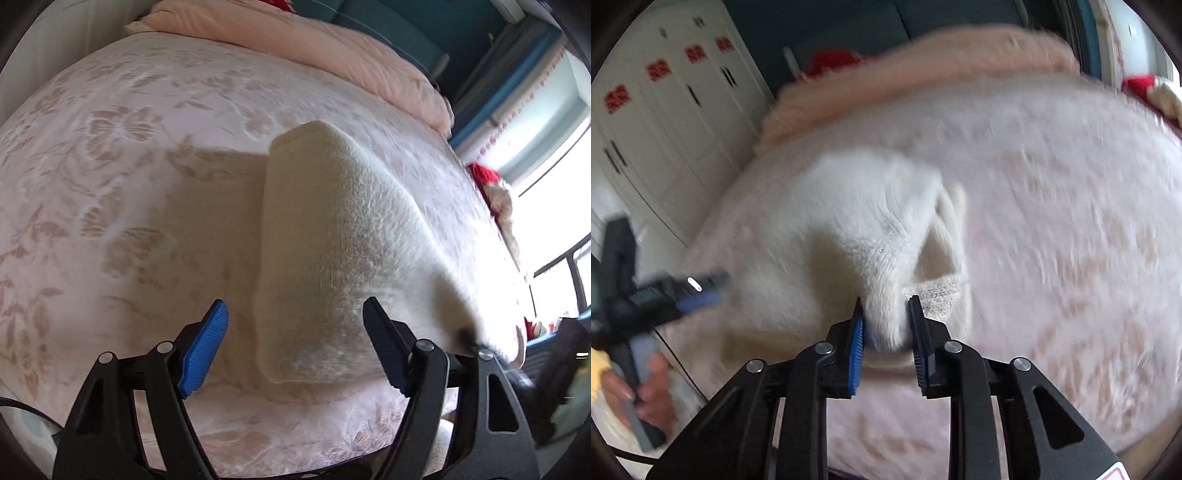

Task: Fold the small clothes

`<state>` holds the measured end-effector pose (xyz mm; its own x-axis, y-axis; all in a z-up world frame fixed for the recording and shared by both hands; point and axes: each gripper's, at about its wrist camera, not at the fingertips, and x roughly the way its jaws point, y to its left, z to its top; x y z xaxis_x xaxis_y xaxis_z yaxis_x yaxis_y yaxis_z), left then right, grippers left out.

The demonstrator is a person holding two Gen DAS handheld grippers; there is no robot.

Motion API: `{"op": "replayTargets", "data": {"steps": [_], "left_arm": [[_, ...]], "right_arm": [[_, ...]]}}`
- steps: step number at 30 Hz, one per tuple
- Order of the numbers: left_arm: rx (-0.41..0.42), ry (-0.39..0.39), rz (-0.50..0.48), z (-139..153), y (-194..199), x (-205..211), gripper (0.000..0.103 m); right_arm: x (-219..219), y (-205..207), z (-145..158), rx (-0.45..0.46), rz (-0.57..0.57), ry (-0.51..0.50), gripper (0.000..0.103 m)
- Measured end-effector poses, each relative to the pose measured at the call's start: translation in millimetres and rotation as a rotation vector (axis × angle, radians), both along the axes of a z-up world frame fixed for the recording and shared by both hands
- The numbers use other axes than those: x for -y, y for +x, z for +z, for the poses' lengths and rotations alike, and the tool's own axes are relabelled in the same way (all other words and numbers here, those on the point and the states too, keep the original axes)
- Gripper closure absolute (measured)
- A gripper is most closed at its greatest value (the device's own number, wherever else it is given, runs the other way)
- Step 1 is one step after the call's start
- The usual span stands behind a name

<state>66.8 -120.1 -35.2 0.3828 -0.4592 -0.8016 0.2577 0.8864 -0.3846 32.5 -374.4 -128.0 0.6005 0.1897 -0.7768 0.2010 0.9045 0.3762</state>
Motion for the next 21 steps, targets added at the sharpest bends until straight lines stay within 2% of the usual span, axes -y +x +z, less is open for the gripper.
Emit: {"op": "replayTargets", "data": {"steps": [2,4,5,6,9,13,14,15,16,19,21], "left_arm": [[-0.013,0.024,-0.023,-12,-2,16,0.03],[-0.027,0.059,-0.033,-22,-2,27,0.03],[-0.026,0.074,-0.029,-25,-2,29,0.03],[-0.022,0.089,-0.019,-26,-2,30,0.03],[-0.039,0.074,-0.005,-30,1,29,0.028],[-0.046,0.07,-0.006,-35,3,28,0.027],[-0.044,0.071,-0.008,-36,3,28,0.026],[-0.046,0.071,-0.008,-36,3,28,0.026],[-0.051,0.066,-0.007,-37,4,28,0.026],[-0.047,0.023,-0.001,-28,5,21,0.026],[-0.028,-0.01,0.001,-20,6,16,0.025]], "right_arm": [[2,1,-1,0.007,-0.012,0.048,0.072],[5,2,22,0.087,-0.025,0.055,0.065],[8,8,34,0.118,-0.033,0.043,0.051],[12,12,39,0.128,-0.035,0.036,0.04],[20,45,40,0.117,-0.012,0.056,0.04],[26,93,6,0.023,0.004,0.195,0.04],[25,96,3,0.02,0.0,0.211,0.054],[22,101,3,0.024,0.007,0.219,0.091],[19,103,15,0.045,0.008,0.203,0.091],[6,77,85,0.242,0.014,0.072,0.092],[4,61,106,0.296,0.009,-0.003,0.092]]}}
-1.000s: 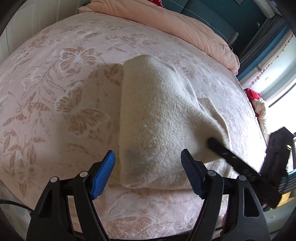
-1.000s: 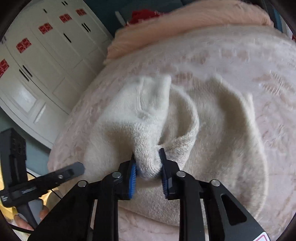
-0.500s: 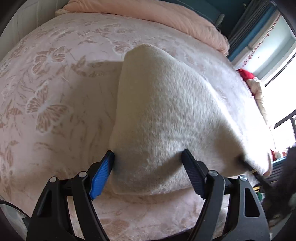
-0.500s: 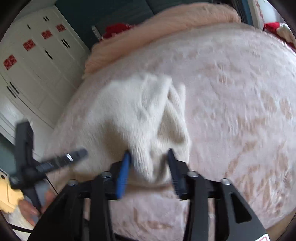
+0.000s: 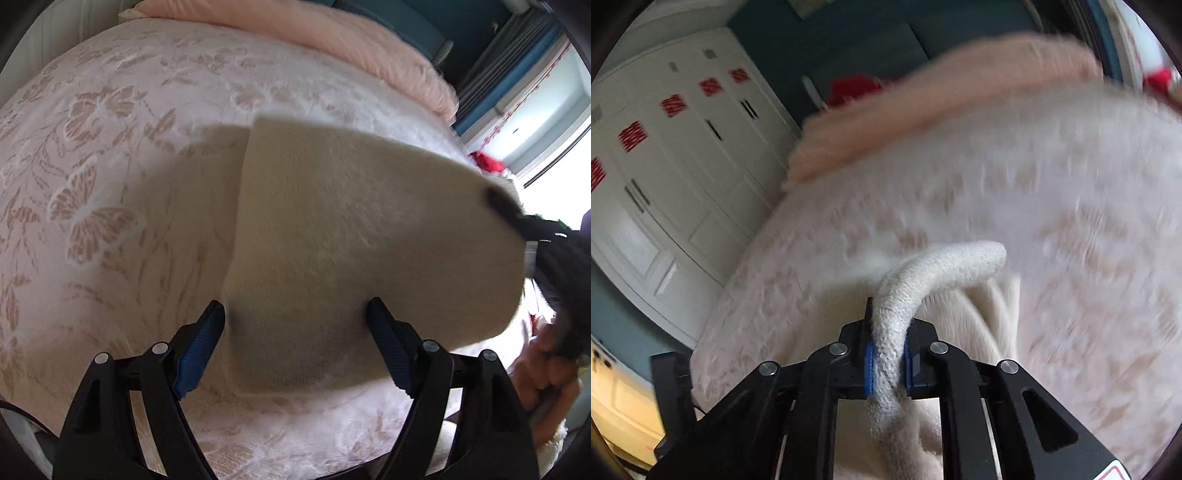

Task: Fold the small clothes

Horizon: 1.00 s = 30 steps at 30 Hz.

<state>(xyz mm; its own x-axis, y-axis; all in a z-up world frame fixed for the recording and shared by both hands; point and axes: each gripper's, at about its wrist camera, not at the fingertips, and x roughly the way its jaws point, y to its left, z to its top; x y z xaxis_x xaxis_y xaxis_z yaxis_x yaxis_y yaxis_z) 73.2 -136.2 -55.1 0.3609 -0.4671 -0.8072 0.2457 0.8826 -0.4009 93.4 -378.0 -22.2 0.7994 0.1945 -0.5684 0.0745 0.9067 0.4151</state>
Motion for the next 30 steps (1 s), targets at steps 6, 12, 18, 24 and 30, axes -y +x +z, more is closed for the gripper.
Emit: {"op": "replayTargets", "data": {"steps": [6,12,18,24,30], "left_arm": [[-0.002,0.012,-0.005,-1,11,3,0.025],[-0.024,0.04,-0.003,-13,11,-8,0.021],[0.021,0.001,0.025,6,-5,-36,0.022],[0.027,-0.003,0.096,21,-15,-74,0.022],[0.055,-0.017,0.162,30,-14,-113,0.022]], "right_arm": [[18,19,-101,-0.3,-0.035,-0.08,0.082],[11,-63,-42,-0.146,-0.131,-0.028,0.043],[7,-104,-87,-0.244,-0.126,0.22,0.04],[0,-87,-97,-0.191,-0.163,0.322,0.067],[-63,-27,-15,-0.094,0.0,0.14,0.084]]}}
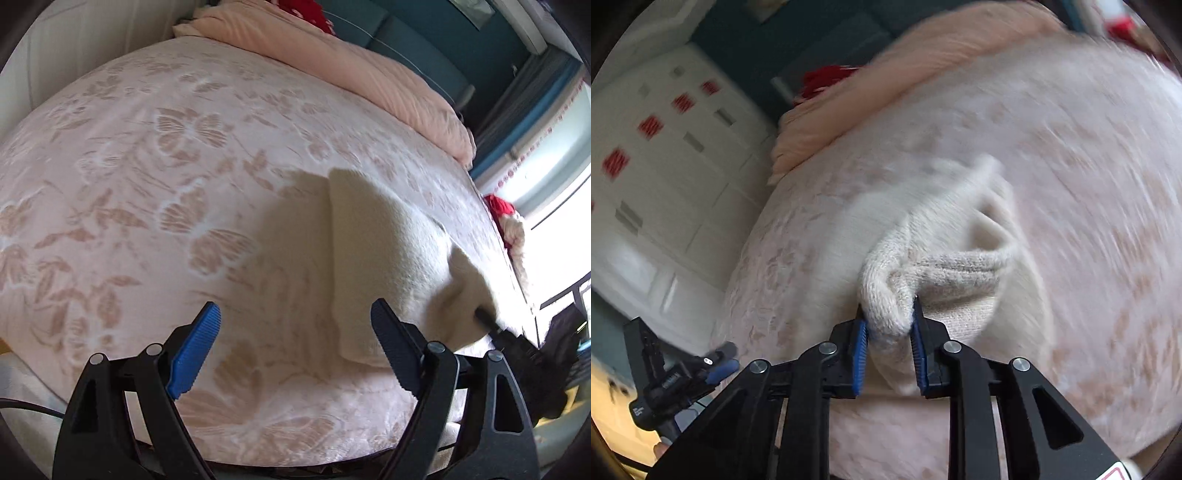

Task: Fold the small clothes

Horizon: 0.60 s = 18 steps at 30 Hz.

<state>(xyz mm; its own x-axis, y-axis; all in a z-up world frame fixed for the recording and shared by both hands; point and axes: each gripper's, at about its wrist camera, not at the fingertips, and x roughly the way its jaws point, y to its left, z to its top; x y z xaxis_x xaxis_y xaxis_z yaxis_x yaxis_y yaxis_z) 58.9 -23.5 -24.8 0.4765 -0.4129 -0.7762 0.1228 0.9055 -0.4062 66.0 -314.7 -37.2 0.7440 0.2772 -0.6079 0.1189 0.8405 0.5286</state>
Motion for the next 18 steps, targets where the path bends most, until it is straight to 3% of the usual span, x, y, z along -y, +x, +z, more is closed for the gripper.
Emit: {"op": "replayTargets", "data": {"steps": [4,6,7,9,12,13,16,18], "left_arm": [[-0.003,-0.032,0.08,6,2,-30,0.022],[0.006,-0.037,0.089,10,2,-38,0.022],[0.01,-0.033,0.091,12,2,-41,0.022],[0.008,-0.037,0.08,12,3,-41,0.022],[-0.006,-0.025,0.047,4,8,-29,0.022],[-0.013,-0.02,0.032,0,9,-21,0.022],[-0.029,-0.011,-0.003,-8,12,-2,0.022],[-0.036,-0.008,-0.021,-9,14,10,0.022]], "right_arm": [[-50,6,111,0.286,0.201,0.076,0.088],[-61,-8,130,0.35,0.203,0.012,0.09],[-54,-13,119,0.329,0.161,-0.005,0.09],[-22,-14,75,0.2,0.054,0.01,0.09],[39,-18,-29,-0.074,-0.126,0.031,0.09],[53,-24,-55,-0.125,-0.159,0.074,0.09],[70,-36,-86,-0.14,-0.177,0.191,0.09],[66,-33,-84,-0.134,-0.14,0.186,0.085]]}}
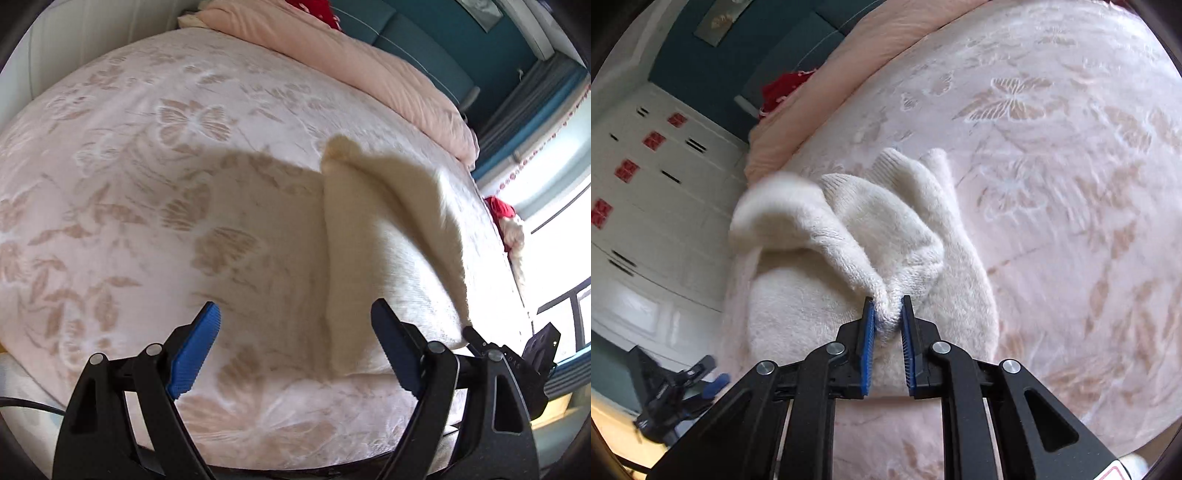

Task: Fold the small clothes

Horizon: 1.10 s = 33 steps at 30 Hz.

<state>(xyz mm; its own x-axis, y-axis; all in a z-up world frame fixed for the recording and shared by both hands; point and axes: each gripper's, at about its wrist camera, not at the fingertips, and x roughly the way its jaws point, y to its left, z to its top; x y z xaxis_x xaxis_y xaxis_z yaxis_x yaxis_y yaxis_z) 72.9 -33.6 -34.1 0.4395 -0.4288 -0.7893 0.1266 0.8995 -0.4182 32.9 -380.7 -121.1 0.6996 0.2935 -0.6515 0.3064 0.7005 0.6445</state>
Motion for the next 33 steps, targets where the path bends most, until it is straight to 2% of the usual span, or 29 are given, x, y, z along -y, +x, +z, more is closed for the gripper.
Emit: {"op": "replayTargets", "data": {"steps": [3,5,6,7,9,10,11,16,19,22,23,25,26,27,29,31,33], "left_arm": [[0.003,-0.01,-0.06,1,1,21,0.022],[0.018,-0.009,-0.137,6,-3,42,0.021],[0.03,0.0,-0.171,8,-5,53,0.021],[0.049,0.013,-0.216,10,-10,66,0.02],[0.084,0.033,-0.302,12,-19,91,0.017],[0.095,0.04,-0.327,11,-23,101,0.015],[0.105,0.045,-0.355,10,-26,112,0.015],[0.129,0.096,-0.454,-7,-25,159,0.014],[0.17,0.129,-0.496,-12,-25,181,0.011],[0.227,0.173,-0.49,-13,-23,198,0.011],[0.23,0.181,-0.48,-14,-19,201,0.015],[0.199,0.18,-0.445,-17,-3,197,0.07],[0.165,0.16,-0.428,-17,7,190,0.083],[0.121,0.081,-0.378,-14,21,172,0.086],[0.107,-0.035,-0.267,2,36,133,0.088],[0.147,-0.114,-0.131,23,41,83,0.088],[0.175,-0.163,-0.009,38,41,38,0.088]], "right_arm": [[-4,17,7,-0.007,0.051,-0.037,0.07],[-6,18,5,0.004,0.058,-0.036,0.059],[-4,21,3,0.0,0.054,-0.03,0.049],[-2,23,-1,-0.014,0.047,-0.028,0.046],[2,34,-13,-0.051,0.045,0.01,0.048],[5,37,-16,-0.044,0.048,0.046,0.054],[5,38,-16,-0.025,0.058,0.079,0.077],[1,37,23,0.104,0.106,0.129,0.08],[-7,48,44,0.107,0.154,0.104,0.08],[-22,57,55,0.1,0.199,0.065,0.08],[-29,59,57,0.097,0.212,0.038,0.08],[-41,55,62,0.085,0.223,-0.019,0.076],[-45,53,63,0.087,0.224,-0.042,0.074],[-46,47,66,0.105,0.227,-0.048,0.074],[-51,30,71,0.174,0.22,-0.083,0.074],[-62,21,67,0.162,0.22,-0.175,0.074],[-77,22,55,0.146,0.254,-0.213,0.077]]}}
